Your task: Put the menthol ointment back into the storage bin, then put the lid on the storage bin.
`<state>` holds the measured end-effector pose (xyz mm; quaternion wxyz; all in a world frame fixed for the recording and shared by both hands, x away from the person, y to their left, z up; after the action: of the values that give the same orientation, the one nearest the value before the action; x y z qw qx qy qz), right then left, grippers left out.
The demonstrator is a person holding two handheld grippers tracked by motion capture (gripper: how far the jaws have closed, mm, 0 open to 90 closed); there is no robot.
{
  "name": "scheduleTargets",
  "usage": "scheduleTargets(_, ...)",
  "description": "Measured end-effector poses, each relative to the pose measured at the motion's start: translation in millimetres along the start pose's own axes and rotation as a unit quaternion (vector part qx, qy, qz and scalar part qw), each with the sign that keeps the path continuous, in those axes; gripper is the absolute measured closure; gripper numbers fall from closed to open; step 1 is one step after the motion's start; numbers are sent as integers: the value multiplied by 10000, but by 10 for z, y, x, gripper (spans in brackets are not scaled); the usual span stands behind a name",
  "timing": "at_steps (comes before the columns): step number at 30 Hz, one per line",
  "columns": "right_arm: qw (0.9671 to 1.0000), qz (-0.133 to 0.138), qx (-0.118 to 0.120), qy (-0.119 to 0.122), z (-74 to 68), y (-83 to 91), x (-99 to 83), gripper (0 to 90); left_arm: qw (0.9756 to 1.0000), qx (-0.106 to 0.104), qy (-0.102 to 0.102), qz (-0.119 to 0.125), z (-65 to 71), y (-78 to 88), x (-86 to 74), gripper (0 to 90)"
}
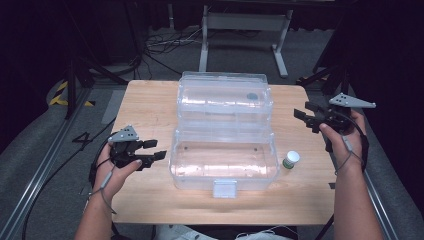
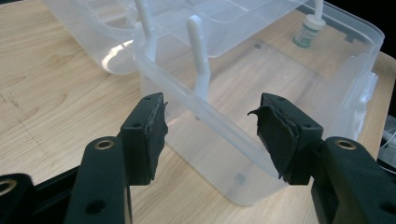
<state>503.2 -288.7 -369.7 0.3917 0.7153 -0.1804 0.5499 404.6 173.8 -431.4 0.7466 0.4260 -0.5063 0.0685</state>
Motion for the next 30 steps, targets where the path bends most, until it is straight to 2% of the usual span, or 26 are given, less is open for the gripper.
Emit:
scheduleTargets(6, 9998, -212, -13, -22, -6, 75, -29, 401, 9997, 178, 125, -122, -92, -30, -38, 407)
scheduleTargets(11, 9979, -645, -24, -115, 2, 110, -147, 401, 9988, 334, 244, -254, -174, -45, -80, 378)
scheduleTargets(13, 9976, -679, -27, -102, 4, 113, -154, 401, 9988, 338, 240, -260, -184, -45, -84, 376)
scheduleTargets(16, 9959, -907, 9, -26, -4, 131, -193, 424, 9984, 404, 255, -291, -205, -42, -97, 372)
scheduleTargets(18, 9932, -1154, 66, 104, -22, 148, -231, 450, 9981, 434, 300, -318, -218, -37, -108, 370)
scheduleTargets(21, 9891, -1455, 156, 172, -59, 162, -274, 483, 9979, 454, 308, -338, -231, -41, -119, 368)
scheduleTargets(24, 9872, -1576, 175, 184, -72, 159, -298, 488, 9979, 447, 300, -350, -232, -45, -122, 368)
scheduleTargets(30, 9786, -2040, 244, 126, -102, 124, -423, 488, 9975, 453, 342, -412, -236, -54, -142, 366)
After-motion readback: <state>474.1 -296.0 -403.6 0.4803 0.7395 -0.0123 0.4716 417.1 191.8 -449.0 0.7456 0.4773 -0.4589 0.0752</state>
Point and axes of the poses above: each handheld gripper's, and its own axes: y roughly backward along the jaws, x roughly out of its top, z roughly to its right, the point moved 9 cm from there along -y, roughly forward along the jaws, and after that the axes turned 6 degrees about x, right-handed, at the moved point
